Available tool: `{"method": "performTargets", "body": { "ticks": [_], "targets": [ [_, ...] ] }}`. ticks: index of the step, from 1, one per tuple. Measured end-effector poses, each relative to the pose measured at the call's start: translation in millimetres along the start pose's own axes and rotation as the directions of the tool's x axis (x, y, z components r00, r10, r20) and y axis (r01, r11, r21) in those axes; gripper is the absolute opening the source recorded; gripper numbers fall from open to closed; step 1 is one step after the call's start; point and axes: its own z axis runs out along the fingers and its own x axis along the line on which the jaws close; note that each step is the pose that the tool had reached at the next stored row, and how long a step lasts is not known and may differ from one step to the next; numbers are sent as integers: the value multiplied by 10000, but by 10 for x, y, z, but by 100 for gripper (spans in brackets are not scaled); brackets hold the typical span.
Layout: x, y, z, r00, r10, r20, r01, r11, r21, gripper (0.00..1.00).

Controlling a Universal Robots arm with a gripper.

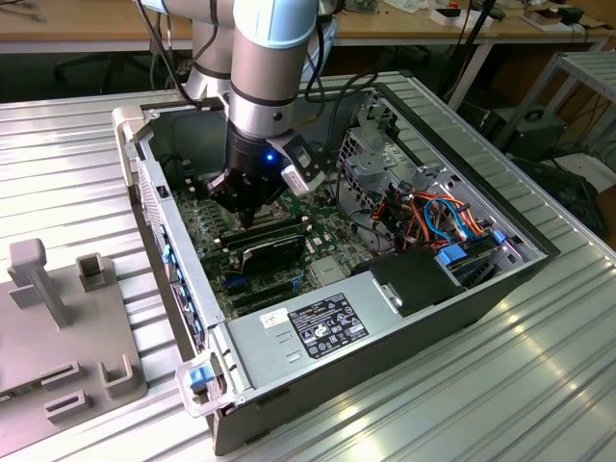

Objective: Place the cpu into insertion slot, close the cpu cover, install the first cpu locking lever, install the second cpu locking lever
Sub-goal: 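Install the second cpu locking lever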

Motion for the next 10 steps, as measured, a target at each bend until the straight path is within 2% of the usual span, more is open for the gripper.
{"method": "performTargets", "body": {
  "ticks": [5,10],
  "targets": [
    [3,1,40,10000,0,-5,0,10000,0,11],
    [3,1,46,10000,0,-4,0,10000,0,11]
  ]
}}
